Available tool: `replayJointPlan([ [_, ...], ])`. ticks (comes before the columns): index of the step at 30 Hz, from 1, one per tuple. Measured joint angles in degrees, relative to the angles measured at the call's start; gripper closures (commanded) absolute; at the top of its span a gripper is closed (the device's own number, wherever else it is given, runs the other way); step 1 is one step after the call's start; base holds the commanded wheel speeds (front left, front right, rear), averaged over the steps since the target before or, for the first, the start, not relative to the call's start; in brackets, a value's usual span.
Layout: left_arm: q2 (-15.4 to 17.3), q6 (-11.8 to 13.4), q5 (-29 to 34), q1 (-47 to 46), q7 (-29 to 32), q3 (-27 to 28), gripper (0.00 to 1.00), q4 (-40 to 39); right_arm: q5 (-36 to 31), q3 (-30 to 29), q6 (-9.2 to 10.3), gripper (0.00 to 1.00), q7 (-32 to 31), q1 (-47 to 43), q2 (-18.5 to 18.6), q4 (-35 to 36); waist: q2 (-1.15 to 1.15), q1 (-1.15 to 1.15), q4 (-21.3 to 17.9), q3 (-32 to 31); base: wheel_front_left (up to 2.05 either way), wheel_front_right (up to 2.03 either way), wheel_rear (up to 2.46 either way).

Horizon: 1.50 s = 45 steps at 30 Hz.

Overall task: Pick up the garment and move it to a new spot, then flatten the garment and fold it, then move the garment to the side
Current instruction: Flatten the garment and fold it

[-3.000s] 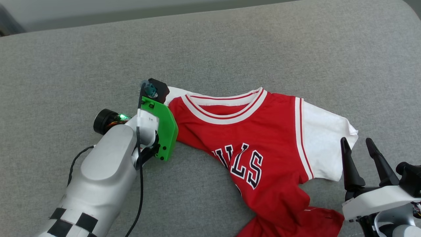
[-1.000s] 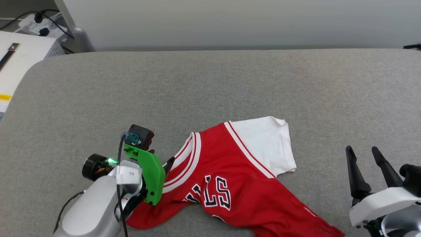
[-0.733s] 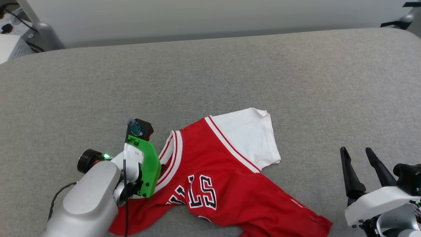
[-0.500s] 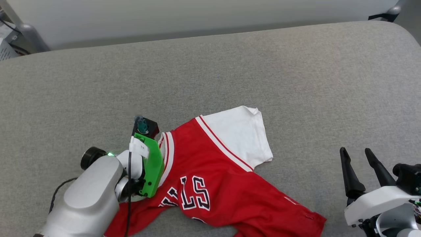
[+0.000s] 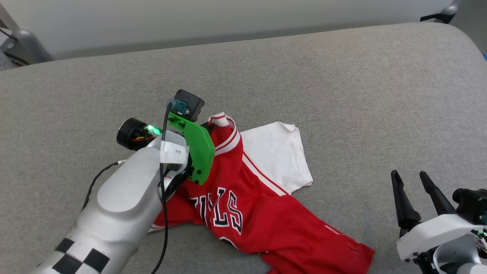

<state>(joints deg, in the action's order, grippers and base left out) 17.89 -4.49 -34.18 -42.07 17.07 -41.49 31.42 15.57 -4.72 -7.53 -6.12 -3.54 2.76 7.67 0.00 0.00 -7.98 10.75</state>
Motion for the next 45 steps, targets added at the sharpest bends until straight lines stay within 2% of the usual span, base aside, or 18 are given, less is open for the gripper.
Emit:
replayJointPlan([
  [4, -1.76, -0.07, 0.66, -3.01, -3.61, 0.08, 1.00, 3.61, 0.03, 0.43, 0.00, 0.00, 0.01, 0.62, 0.00, -0.24, 0.00, 0.00, -1.05, 1.18, 0.00, 0.00, 0.00],
  [14, -4.38, -1.92, -1.59, -3.11, -3.09, -1.70, 1.00, 15.83, 0.31, -0.14, 0.00, 0.00, 1.20, 1.17, 0.01, -1.42, 0.00, 0.00, -3.07, 3.55, 0.00, 0.00, 0.00],
  [15, -4.79, -2.01, -1.89, -3.13, -3.94, -1.69, 0.68, 16.21, 0.24, -0.38, 0.00, 0.00, 1.37, 1.26, 0.02, -1.41, 0.00, 0.00, -2.87, 3.64, 0.00, 0.00, 0.00],
  [16, -5.03, -2.16, -2.04, -3.13, -4.68, -1.68, 0.20, 16.44, 0.18, -0.47, 0.00, 0.00, 1.44, 1.35, 0.03, -1.37, 0.00, 0.00, -2.64, 3.70, 0.00, 0.00, 0.00],
  [17, -5.25, -2.33, -2.18, -3.12, -5.66, -1.74, 0.00, 16.62, -0.21, -0.60, 0.00, 0.00, 1.66, 1.46, 0.02, -1.32, 0.00, 0.00, -2.30, 3.73, 0.00, 0.00, 0.00],
  [24, -5.46, -2.13, -1.98, -1.36, -18.55, -1.09, 0.00, 15.22, -2.23, -1.05, -0.01, 0.00, 1.79, 2.61, 0.02, -0.80, 0.00, 0.00, 0.52, 2.21, 0.00, 0.00, 0.00],
  [27, -5.24, -0.66, -1.47, 0.75, -23.94, -0.51, 0.00, 13.48, -3.10, -0.94, -0.01, 0.00, 1.57, 2.63, 0.01, -0.65, 0.00, 0.00, 1.61, 0.80, 0.00, 0.00, 0.00],
  [33, -4.28, 4.52, -1.47, 6.45, -30.71, 3.10, 0.00, 6.90, -4.25, -0.22, 0.00, 0.00, 1.08, 2.63, 0.01, 0.34, 0.00, 0.00, 3.80, -2.32, 0.00, 0.00, 0.00],
  [41, -0.32, 12.71, -0.43, 17.41, -31.74, 9.84, 0.00, -8.39, -5.39, 0.00, 0.00, 0.00, 0.74, 2.60, 0.02, 1.51, 0.00, 0.00, 6.92, -5.64, 0.00, 0.00, 0.00],
  [45, 1.47, 15.78, 0.99, 23.92, -31.74, 13.90, 0.00, -16.64, -5.87, 0.10, 0.00, 0.00, 0.56, 2.44, 0.00, 1.69, 0.00, 0.00, 8.06, -7.14, 0.00, 0.00, 0.00],
])
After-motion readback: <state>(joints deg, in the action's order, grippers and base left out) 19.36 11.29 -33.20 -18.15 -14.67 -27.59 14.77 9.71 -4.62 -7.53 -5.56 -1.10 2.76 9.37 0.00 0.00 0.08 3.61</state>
